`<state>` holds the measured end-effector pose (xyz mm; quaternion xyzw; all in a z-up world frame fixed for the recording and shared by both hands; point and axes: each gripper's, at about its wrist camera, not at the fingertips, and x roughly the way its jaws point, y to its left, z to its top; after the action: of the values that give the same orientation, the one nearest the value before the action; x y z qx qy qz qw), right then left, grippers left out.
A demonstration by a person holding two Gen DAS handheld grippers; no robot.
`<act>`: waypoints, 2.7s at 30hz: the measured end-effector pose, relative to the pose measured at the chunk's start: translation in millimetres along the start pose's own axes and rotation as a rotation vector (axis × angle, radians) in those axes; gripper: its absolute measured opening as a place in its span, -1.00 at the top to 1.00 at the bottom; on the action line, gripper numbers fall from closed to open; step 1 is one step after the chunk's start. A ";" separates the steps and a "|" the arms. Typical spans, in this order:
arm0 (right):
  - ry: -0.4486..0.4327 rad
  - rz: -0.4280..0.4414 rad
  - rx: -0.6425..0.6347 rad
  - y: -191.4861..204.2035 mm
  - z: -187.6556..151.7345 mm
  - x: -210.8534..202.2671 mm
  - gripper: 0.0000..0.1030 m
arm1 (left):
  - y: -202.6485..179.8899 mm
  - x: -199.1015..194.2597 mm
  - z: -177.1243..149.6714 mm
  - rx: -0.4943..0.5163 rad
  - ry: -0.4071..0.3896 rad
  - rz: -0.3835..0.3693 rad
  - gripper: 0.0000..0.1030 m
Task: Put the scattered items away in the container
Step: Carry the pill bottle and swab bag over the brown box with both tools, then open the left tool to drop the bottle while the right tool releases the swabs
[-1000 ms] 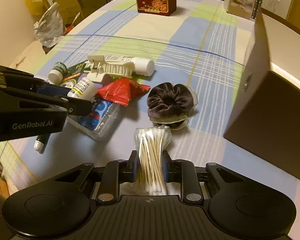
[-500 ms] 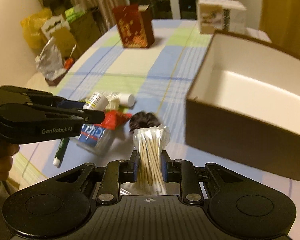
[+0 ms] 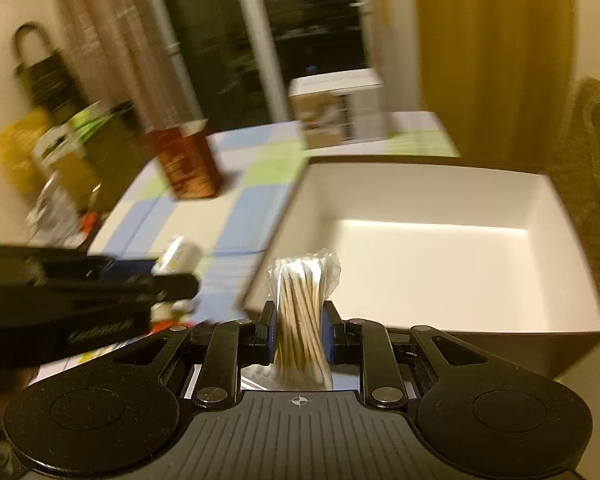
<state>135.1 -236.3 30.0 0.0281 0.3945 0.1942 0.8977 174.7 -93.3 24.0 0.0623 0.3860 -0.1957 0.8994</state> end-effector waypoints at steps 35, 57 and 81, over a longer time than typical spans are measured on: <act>0.094 -0.236 0.119 -130.2 33.0 76.3 0.52 | -76.8 146.6 51.5 0.045 0.118 0.076 0.56; 0.233 -0.249 0.154 -158.3 29.0 118.1 0.52 | -80.6 197.8 52.7 0.064 0.262 0.080 0.56; 0.200 -0.304 0.101 -157.3 35.2 103.9 -0.78 | -80.2 194.9 51.1 0.065 0.281 0.100 -0.37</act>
<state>275.5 -339.3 -50.3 -0.0062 0.4906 0.0378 0.8705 298.8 -239.4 -77.4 0.1374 0.4978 -0.1524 0.8427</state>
